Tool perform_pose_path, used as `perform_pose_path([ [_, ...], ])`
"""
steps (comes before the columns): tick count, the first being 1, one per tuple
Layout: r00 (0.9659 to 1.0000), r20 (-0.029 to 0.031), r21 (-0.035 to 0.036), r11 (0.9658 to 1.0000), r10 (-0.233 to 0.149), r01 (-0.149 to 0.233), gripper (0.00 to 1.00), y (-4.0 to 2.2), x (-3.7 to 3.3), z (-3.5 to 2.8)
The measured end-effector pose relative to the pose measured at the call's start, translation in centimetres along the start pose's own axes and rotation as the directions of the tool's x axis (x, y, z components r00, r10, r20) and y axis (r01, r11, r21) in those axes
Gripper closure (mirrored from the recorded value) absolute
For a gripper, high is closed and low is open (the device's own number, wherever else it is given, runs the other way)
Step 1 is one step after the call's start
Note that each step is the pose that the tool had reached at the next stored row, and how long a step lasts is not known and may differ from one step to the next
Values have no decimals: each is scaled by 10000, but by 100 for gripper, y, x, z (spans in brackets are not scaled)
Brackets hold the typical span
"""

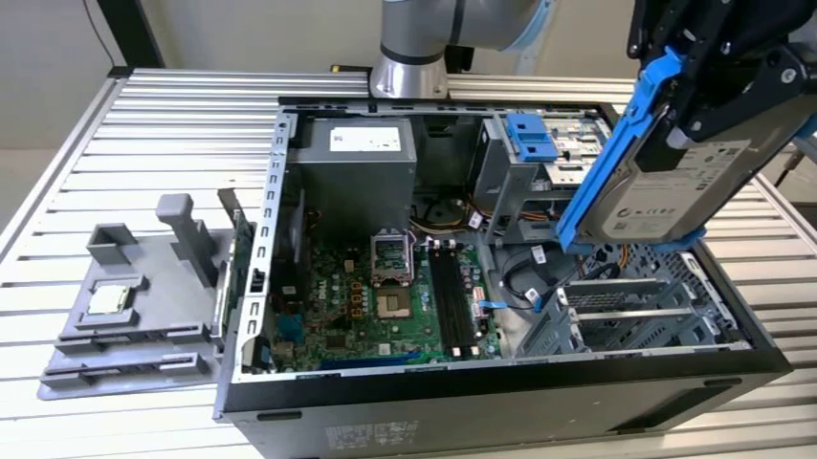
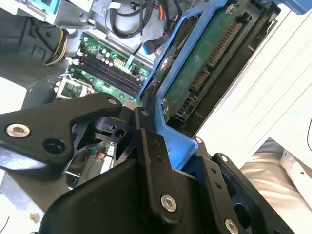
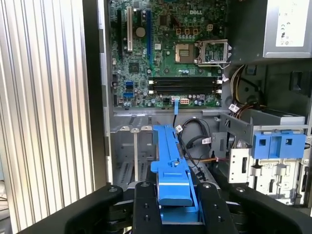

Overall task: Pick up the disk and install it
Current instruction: 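Pick up the disk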

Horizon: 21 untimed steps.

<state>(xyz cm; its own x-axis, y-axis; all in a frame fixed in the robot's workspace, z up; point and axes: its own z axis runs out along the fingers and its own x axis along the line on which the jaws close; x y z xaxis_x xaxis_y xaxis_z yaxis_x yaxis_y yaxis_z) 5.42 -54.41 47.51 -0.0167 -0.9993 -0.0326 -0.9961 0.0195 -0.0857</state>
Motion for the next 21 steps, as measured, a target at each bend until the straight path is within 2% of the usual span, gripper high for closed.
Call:
perform_pose_path([
  [5, 10000, -1, 0, 10000, 2, -2, 100, -55, 62, 3],
  [13, 10000, -1, 0, 10000, 5, -5, 100, -117, 123, 21],
  [21, 10000, -6, 1, 10000, 11, -11, 100, -152, 213, 73],
])
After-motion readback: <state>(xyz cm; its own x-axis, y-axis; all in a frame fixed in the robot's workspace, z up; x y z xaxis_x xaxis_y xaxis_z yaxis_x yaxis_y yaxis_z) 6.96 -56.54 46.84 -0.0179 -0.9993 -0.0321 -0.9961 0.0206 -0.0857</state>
